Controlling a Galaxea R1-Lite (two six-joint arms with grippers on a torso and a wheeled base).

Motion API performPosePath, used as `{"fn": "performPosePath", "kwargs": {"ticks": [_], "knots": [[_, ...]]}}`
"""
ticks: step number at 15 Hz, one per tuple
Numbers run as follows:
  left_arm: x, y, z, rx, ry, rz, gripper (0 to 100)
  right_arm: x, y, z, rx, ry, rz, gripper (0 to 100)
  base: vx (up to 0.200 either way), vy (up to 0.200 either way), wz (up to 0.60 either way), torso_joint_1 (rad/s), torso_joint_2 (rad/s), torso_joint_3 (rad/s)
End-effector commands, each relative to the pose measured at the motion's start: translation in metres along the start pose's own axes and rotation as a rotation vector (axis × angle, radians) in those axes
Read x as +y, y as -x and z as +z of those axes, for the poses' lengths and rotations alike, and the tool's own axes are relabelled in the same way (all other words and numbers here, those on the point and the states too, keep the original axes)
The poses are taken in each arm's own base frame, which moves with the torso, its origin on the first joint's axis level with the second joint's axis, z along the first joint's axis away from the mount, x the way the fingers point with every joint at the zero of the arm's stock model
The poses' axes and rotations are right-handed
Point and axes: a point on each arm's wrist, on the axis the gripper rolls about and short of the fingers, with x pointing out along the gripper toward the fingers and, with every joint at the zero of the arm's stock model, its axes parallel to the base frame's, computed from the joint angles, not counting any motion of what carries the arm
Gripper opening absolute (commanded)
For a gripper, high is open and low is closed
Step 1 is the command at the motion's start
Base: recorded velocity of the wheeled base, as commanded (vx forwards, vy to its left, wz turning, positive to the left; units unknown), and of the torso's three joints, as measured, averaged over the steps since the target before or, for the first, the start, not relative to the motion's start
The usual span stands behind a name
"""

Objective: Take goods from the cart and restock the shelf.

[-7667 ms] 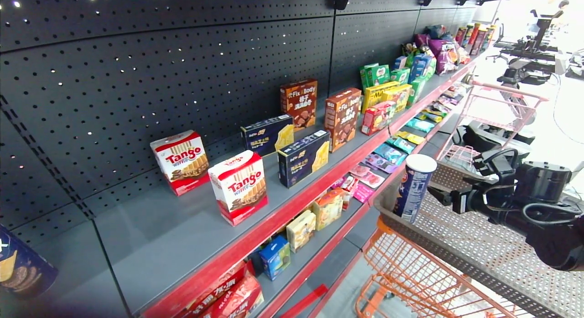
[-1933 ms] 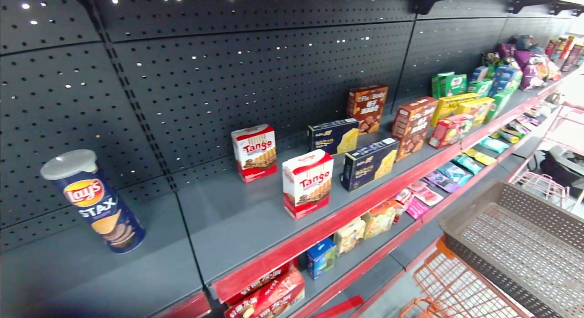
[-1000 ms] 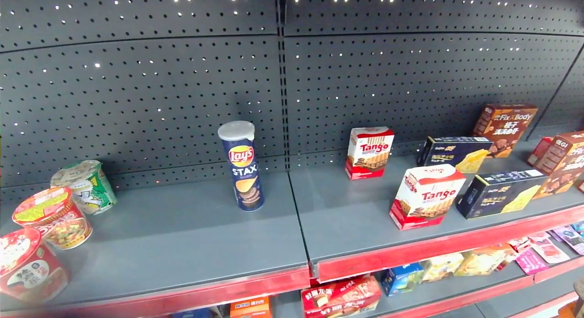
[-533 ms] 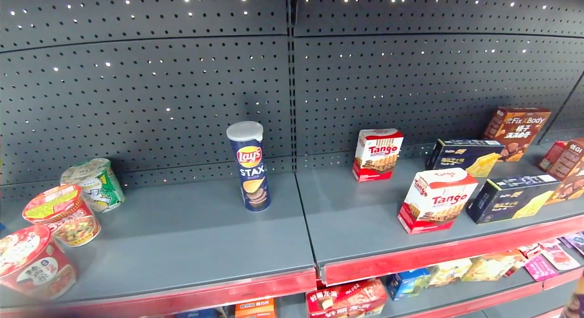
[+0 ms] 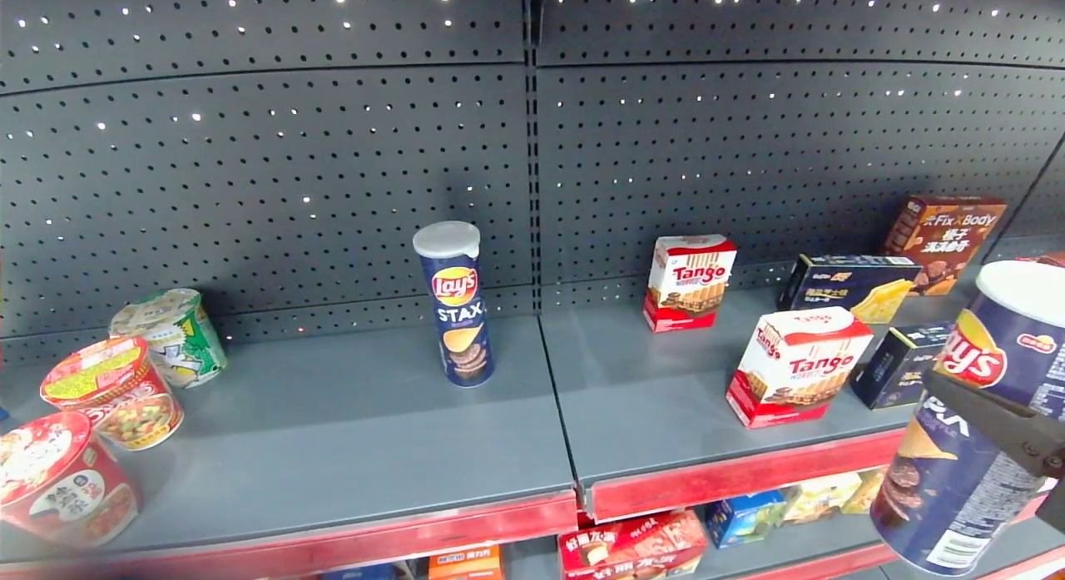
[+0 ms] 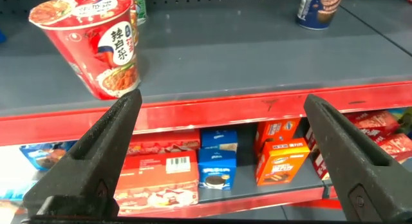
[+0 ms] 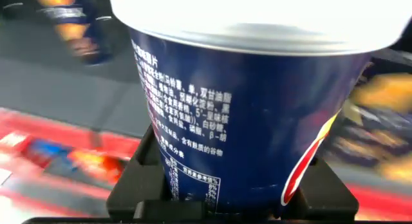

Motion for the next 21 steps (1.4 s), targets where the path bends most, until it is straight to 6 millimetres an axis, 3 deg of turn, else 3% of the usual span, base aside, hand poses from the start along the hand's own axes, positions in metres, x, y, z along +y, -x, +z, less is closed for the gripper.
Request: {"fn": "performPosePath", "kwargs": {"ticks": [1, 3, 8, 16, 21], "knots": [[0.0, 0.0, 0.0, 0.001, 0.001, 0.0, 100, 0.009, -0.029, 0.003, 0.07, 0.024, 0.053, 0, 0.0, 0.0, 0.0, 0.0, 0.0, 0.0], [0.0, 0.0, 0.0, 0.001, 0.001, 0.0, 100, 0.009, -0.041, 0.009, 0.057, 0.031, 0.049, 0, 0.0, 0.0, 0.0, 0.0, 0.0, 0.0], [0.0, 0.0, 0.0, 0.001, 0.001, 0.0, 100, 0.028, -0.025, 0.021, -0.053, 0.101, 0.217, 0, 0.0, 0.0, 0.0, 0.0, 0.0, 0.0], [0.0, 0.0, 0.0, 0.001, 0.001, 0.0, 100, 0.041, -0.054, 0.01, -0.044, 0.11, 0.313, 0, 0.0, 0.0, 0.0, 0.0, 0.0, 0.0], [0.0, 0.0, 0.0, 0.002, -0.004, -0.003, 100, 0.031, -0.057, 0.004, -0.01, 0.112, 0.257, 0, 0.0, 0.0, 0.0, 0.0, 0.0, 0.0]]}}
